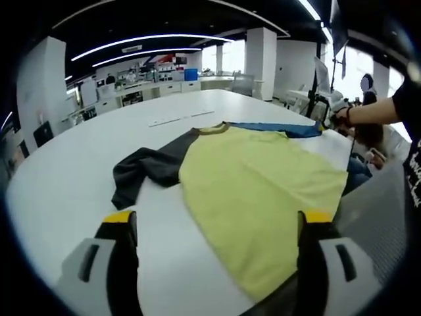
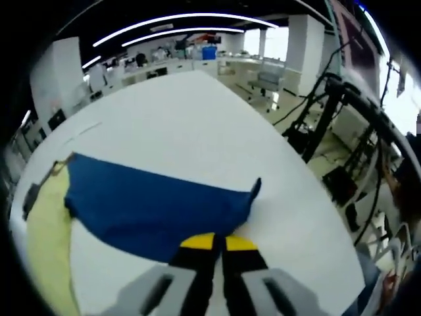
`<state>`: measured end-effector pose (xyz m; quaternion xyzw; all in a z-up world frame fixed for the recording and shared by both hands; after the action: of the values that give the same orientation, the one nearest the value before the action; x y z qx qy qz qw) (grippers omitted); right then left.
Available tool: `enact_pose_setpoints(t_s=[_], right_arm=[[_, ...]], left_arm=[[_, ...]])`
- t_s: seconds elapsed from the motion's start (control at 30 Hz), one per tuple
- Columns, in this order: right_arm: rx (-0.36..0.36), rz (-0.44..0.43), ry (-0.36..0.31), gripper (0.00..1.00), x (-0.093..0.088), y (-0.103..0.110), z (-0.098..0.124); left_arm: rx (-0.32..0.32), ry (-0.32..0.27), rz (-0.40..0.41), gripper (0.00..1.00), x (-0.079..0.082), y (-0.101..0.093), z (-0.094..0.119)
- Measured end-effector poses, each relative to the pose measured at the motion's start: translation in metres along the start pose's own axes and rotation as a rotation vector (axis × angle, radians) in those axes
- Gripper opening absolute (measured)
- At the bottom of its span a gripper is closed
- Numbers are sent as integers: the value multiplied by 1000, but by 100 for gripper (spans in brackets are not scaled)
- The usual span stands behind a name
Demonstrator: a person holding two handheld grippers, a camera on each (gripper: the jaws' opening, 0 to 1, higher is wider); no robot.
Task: Fold the garment on the visible template until the final outline fits inside the template.
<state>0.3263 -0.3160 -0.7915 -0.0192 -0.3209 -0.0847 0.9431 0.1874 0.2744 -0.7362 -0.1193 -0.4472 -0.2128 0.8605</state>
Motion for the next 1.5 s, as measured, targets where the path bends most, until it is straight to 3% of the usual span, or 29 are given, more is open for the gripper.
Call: enact_pose_setpoints(t_s=[0.27, 0.87, 1.27, 1.5], right_arm=[[36, -4, -41, 0, 20, 8, 6], [85, 110, -58, 0, 74, 43, 12], [154, 193, -75, 0, 91, 97, 20], [199, 229, -78, 0, 108, 124, 14]], left_arm=[[5, -1, 4, 99, -4, 4, 0], [-2, 9, 9, 99, -2, 3, 4], [-8, 20, -4, 99, -7, 8, 4], [-14, 17, 9, 99, -9, 9, 7]])
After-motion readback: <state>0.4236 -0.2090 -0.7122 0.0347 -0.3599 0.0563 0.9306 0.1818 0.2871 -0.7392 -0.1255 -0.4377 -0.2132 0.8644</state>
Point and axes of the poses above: the point that each gripper's makers call its tool centre point, and the gripper's own axes: z roughly backward along the fingers, y roughly to its left, x roughly out of its top, the point moved 6 cm from there along z, roughly backward along the fingers, and after that the axes turned 3 degrees about y, right-handed, at the moved point
